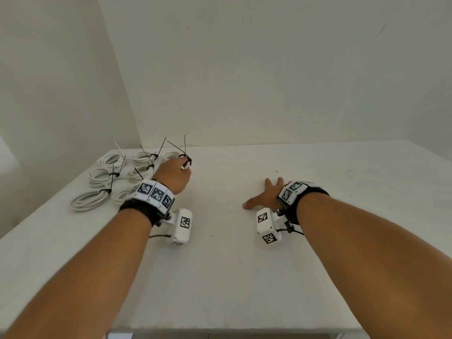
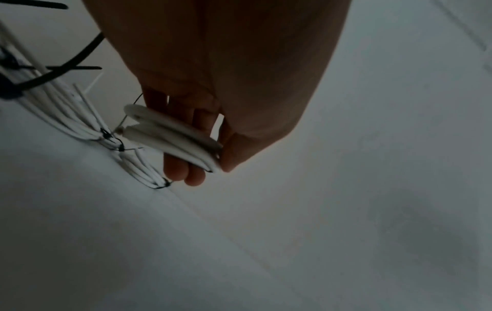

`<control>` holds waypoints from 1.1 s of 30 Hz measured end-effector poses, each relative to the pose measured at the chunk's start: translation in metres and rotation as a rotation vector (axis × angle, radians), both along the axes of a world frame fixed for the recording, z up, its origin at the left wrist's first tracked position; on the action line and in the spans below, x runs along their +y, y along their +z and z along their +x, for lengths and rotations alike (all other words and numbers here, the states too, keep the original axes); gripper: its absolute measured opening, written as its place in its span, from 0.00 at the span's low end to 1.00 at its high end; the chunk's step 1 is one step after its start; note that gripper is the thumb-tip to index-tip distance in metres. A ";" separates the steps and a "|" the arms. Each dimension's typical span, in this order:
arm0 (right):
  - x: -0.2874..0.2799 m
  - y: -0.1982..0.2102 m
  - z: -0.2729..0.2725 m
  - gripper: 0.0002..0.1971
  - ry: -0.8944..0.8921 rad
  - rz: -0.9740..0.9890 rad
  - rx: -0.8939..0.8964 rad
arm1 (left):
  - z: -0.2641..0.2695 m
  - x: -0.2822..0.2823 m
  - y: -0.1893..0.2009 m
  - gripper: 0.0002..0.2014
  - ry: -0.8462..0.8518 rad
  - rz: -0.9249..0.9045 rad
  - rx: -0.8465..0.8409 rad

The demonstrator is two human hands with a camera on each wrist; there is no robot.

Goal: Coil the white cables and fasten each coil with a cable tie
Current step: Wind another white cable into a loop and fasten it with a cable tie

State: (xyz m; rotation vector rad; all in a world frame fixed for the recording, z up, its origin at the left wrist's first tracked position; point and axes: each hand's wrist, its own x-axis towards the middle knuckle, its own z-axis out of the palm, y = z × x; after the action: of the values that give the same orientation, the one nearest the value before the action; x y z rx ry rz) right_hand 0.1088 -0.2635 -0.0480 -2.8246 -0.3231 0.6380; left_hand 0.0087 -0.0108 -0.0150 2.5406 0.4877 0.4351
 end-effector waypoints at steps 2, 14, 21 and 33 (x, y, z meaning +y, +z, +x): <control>-0.001 -0.001 0.001 0.67 0.000 -0.003 -0.006 | 0.012 0.016 -0.001 0.17 0.027 0.162 0.102; -0.003 0.009 -0.004 0.63 0.033 -0.057 -0.019 | 0.052 0.056 -0.005 0.16 0.013 0.497 0.376; -0.003 0.009 -0.004 0.64 0.028 -0.041 0.001 | 0.065 0.063 -0.003 0.18 0.077 0.483 0.390; 0.001 0.006 0.002 0.66 0.020 -0.081 0.004 | 0.058 0.062 0.002 0.10 0.082 0.426 0.374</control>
State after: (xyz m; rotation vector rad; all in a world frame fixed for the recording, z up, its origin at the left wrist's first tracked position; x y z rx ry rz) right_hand 0.1105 -0.2630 -0.0419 -2.8997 -0.3327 0.6757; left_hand 0.0669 0.0513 -0.0134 3.0422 0.6990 0.0911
